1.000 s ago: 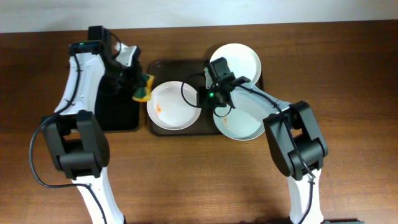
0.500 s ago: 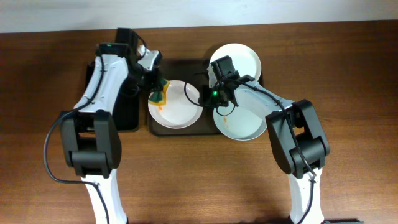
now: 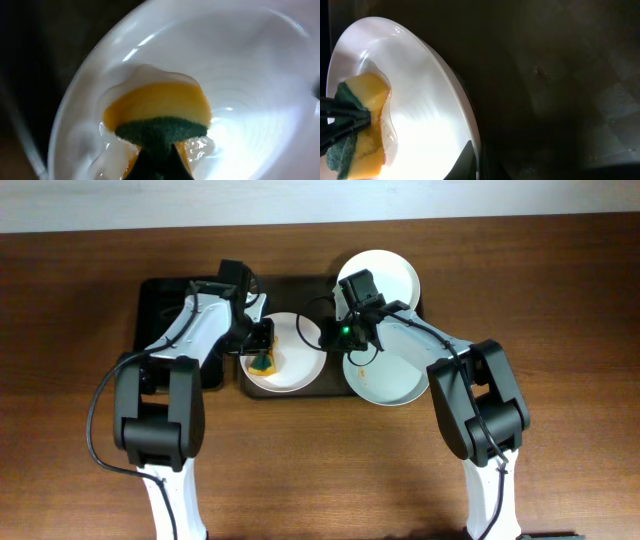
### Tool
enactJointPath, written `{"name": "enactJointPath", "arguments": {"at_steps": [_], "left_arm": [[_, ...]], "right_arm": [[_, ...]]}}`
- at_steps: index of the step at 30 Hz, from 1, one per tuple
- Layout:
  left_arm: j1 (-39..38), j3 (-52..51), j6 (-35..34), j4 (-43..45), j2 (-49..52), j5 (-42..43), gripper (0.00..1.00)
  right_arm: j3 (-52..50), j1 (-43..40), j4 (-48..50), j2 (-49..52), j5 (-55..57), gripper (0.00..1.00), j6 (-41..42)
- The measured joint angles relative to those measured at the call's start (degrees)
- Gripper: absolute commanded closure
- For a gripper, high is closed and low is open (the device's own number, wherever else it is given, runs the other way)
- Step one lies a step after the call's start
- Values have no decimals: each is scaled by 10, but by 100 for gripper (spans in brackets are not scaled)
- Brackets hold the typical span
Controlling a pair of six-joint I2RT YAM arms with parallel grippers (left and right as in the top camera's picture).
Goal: Clean dirty plates on tray and stack at the side
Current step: 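Scrub the pink plate surface with the sponge in the left gripper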
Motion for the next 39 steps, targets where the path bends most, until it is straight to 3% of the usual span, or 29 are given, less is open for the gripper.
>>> {"name": "enactJointPath", "arguments": {"at_steps": [4, 8, 17, 27, 34, 39], "left_arm": [[6, -16, 60, 51, 5, 117, 99], [-2, -20, 52, 92, 11, 143, 99], [4, -11, -59, 100, 7, 18, 99], [22, 7, -64, -18, 3, -31, 99], [42, -1, 49, -43, 12, 131, 99], [28, -7, 82, -31, 25, 221, 99]], "right_arm": [[0, -3, 0, 0, 1, 96, -1], [0, -4, 0, 0, 2, 96, 0], [0, -3, 1, 0, 1, 96, 3], [0, 0, -3, 0, -7, 96, 0], [0, 0, -4, 0, -8, 96, -2], [0, 0, -3, 0, -7, 96, 3]]}}
